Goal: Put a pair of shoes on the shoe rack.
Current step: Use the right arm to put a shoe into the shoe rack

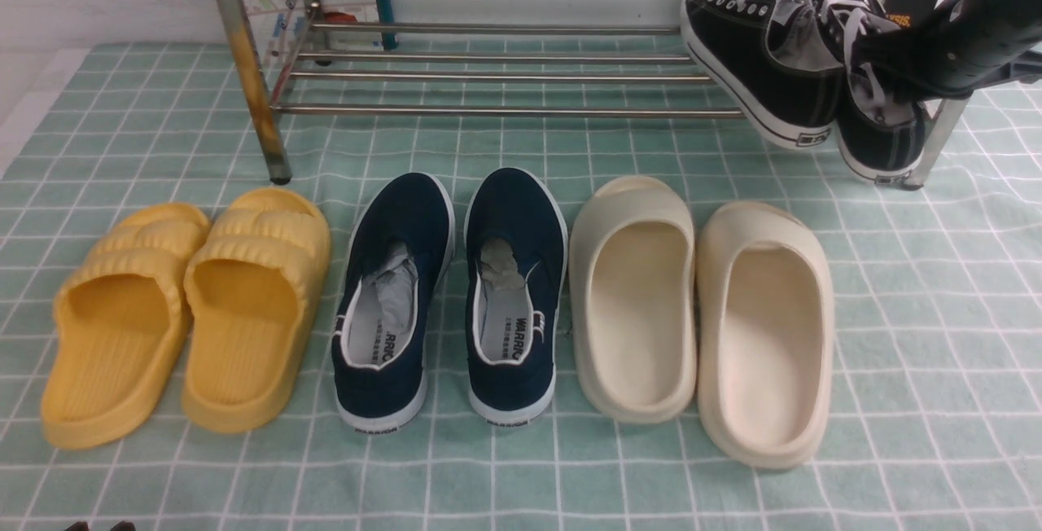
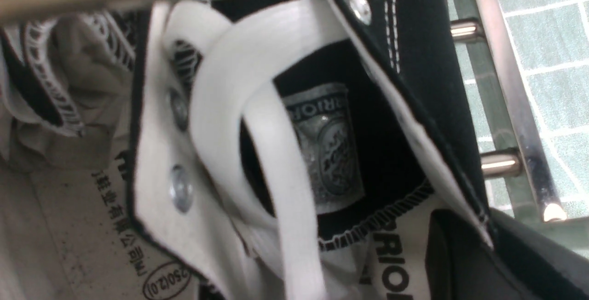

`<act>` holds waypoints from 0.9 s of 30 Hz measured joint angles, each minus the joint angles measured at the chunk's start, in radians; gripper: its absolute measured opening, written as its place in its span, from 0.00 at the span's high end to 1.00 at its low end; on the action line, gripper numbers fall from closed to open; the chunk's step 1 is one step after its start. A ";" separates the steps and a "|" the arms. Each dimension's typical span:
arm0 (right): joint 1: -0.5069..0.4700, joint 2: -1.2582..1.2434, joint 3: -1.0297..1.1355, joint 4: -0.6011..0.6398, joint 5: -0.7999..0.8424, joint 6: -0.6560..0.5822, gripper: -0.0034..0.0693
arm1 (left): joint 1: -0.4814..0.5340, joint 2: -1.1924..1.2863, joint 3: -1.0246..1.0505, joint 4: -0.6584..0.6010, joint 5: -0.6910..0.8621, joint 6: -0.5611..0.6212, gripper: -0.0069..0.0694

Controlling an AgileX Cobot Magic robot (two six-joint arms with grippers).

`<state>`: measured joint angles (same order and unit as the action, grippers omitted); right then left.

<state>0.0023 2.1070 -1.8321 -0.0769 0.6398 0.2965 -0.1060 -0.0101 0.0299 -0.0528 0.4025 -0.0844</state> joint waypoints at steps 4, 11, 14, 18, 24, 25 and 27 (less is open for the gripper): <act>-0.001 0.002 -0.001 0.015 -0.023 0.013 0.66 | 0.000 0.000 0.000 0.000 0.000 0.000 0.60; -0.002 0.003 -0.009 0.026 0.007 -0.009 0.37 | 0.000 0.000 0.000 0.000 0.000 0.000 0.60; -0.003 0.003 -0.009 0.021 0.029 -0.032 0.31 | 0.000 0.000 0.000 0.000 0.000 0.000 0.60; -0.008 -0.003 -0.011 0.020 0.057 -0.067 0.29 | 0.000 0.000 0.000 0.000 0.000 0.000 0.60; -0.008 -0.040 -0.013 0.020 0.054 -0.095 0.29 | 0.000 0.000 0.000 0.000 0.000 0.000 0.60; -0.008 -0.050 -0.014 0.020 0.054 -0.098 0.29 | 0.000 0.000 0.000 0.000 0.000 0.000 0.60; -0.008 -0.062 -0.017 0.023 0.051 -0.108 0.29 | 0.000 0.000 0.000 0.000 0.000 0.000 0.60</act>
<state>-0.0060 2.0453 -1.8493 -0.0534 0.6910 0.1880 -0.1060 -0.0101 0.0299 -0.0528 0.4025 -0.0844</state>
